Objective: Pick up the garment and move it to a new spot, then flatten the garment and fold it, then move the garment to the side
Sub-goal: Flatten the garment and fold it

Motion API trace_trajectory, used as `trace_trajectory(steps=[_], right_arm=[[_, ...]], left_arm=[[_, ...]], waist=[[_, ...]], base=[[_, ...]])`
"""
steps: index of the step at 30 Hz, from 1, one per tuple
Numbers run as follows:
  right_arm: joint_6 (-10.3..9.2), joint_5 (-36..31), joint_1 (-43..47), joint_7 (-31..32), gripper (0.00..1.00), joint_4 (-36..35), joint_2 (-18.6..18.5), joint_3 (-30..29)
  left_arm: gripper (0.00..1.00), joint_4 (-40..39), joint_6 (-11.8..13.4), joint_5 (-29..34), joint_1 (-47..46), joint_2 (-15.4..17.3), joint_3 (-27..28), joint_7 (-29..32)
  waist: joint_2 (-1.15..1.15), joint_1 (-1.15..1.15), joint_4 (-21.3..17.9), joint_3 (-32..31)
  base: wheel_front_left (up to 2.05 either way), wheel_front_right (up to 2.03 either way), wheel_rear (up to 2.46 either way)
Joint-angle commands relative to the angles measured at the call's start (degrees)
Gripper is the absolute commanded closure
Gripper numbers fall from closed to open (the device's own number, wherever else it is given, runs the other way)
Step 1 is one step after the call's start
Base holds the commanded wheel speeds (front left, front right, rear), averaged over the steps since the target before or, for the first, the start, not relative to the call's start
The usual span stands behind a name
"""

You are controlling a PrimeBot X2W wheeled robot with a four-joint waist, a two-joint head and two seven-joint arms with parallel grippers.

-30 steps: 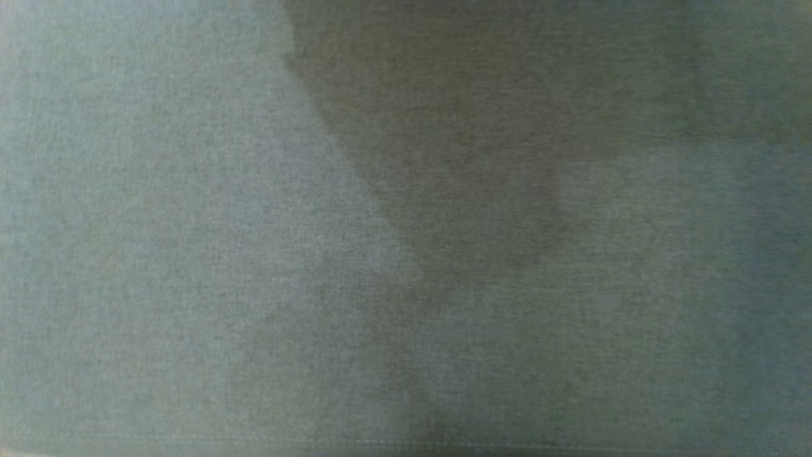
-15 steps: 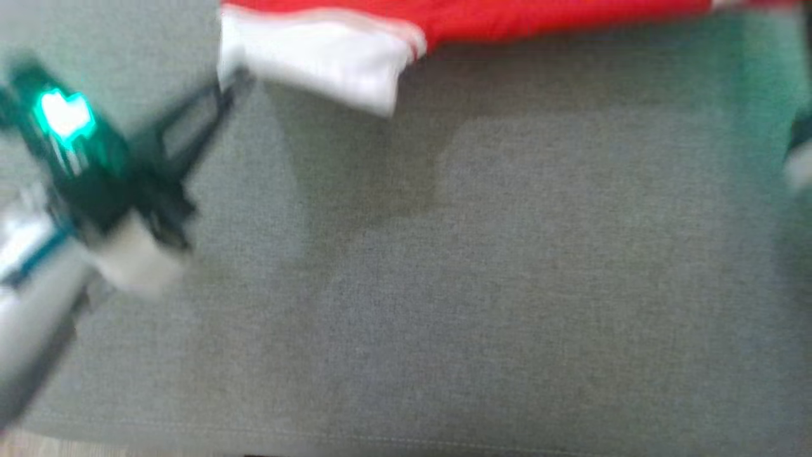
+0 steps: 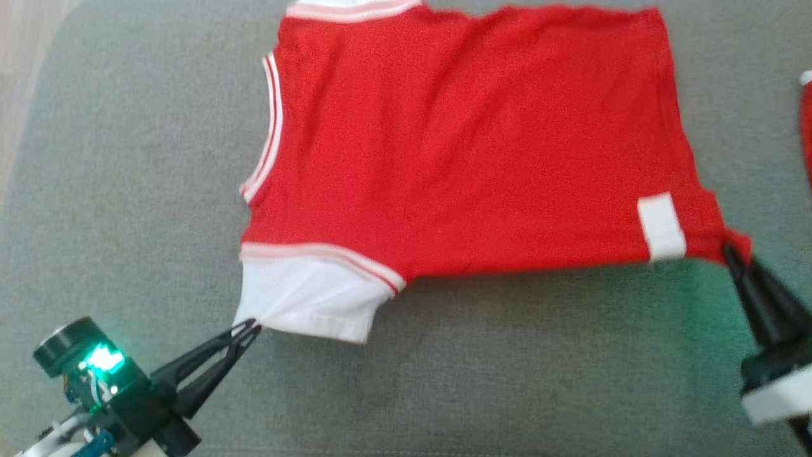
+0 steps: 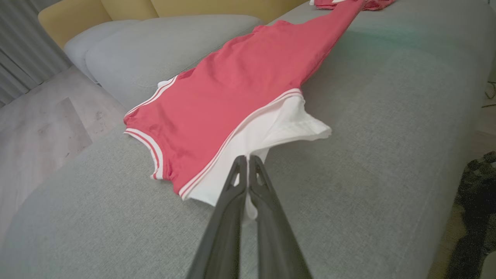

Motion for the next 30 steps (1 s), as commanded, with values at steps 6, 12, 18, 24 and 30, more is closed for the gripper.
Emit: trace_trajectory(steps=[6,12,18,24,30], right_arm=[[-0.04,-0.3,3.8,0.0,1.0,-5.2,-1.0,-1.6],[-0.04,-0.2,-2.6,2.0,1.0,-3.1,1.0,-1.4],[-0.04,-0.2,-12.0,2.8,1.0,1.8,1.5,0.9],[-0.04,-0.3,-21.5,3.0,1.0,6.7,2.4,4.9],[-0.04,-0.2,-28.2,2.0,1.0,11.2,2.7,8.7]], left_arm=[[1.0,-2.4,0.3,-1.7,-2.9,2.9,3.5,0.2],[1.0,1.7,-3.3,-1.8,-12.4,-0.7,5.2,0.2],[1.0,9.9,-5.9,-0.6,-24.8,-4.0,6.1,-0.2],[1.0,18.6,-6.9,0.4,-35.3,-6.6,4.1,-1.0],[1.0,25.2,-7.0,0.8,-42.1,-8.3,0.1,-1.8]], waist=[[0.0,0.02,-0.7,-0.9],[0.0,0.02,-1.0,2.7],[0.0,0.02,-1.4,7.3],[0.0,0.02,-2.2,11.3],[0.0,0.02,-2.9,13.8]], base=[[0.0,0.0,0.0],[0.0,0.0,0.0],[0.0,0.0,0.0],[0.0,0.0,0.0],[0.0,0.0,0.0]])
